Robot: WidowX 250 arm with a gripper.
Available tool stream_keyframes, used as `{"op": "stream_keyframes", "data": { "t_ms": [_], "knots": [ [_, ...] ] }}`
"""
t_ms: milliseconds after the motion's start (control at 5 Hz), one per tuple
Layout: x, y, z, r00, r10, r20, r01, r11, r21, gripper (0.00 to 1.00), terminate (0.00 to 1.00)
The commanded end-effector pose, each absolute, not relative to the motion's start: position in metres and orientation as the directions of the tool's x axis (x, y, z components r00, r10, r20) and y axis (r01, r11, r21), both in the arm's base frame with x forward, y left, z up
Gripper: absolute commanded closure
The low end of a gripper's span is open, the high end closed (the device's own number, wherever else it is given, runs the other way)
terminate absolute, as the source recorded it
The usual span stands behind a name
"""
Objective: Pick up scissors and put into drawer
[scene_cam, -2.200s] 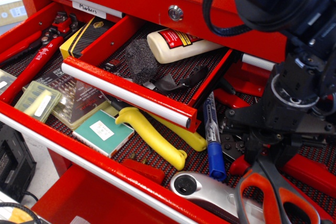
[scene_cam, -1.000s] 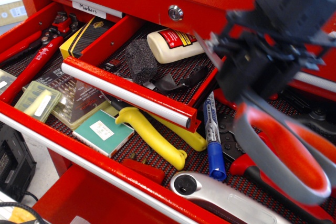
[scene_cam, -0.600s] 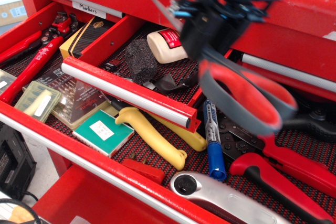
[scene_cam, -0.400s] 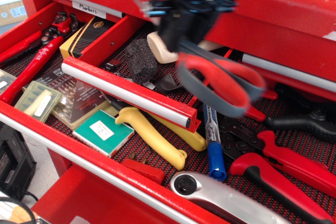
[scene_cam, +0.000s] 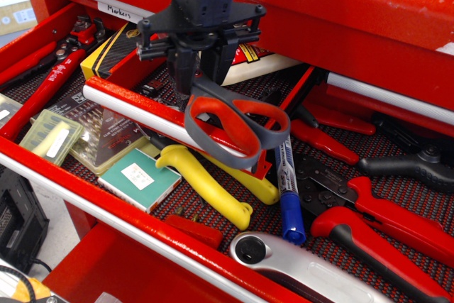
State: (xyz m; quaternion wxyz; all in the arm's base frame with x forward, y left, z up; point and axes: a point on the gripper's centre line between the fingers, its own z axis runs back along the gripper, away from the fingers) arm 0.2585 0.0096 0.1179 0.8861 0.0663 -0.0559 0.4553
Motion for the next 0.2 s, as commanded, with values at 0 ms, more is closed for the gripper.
{"op": "stream_keyframes", "data": {
  "t_ms": [0],
  "knots": [
    [0.2659,0.012,0.1226,0.652,0.74,0.166,-0.751,0.66,0.009,0.0,1.0]
  ]
}}
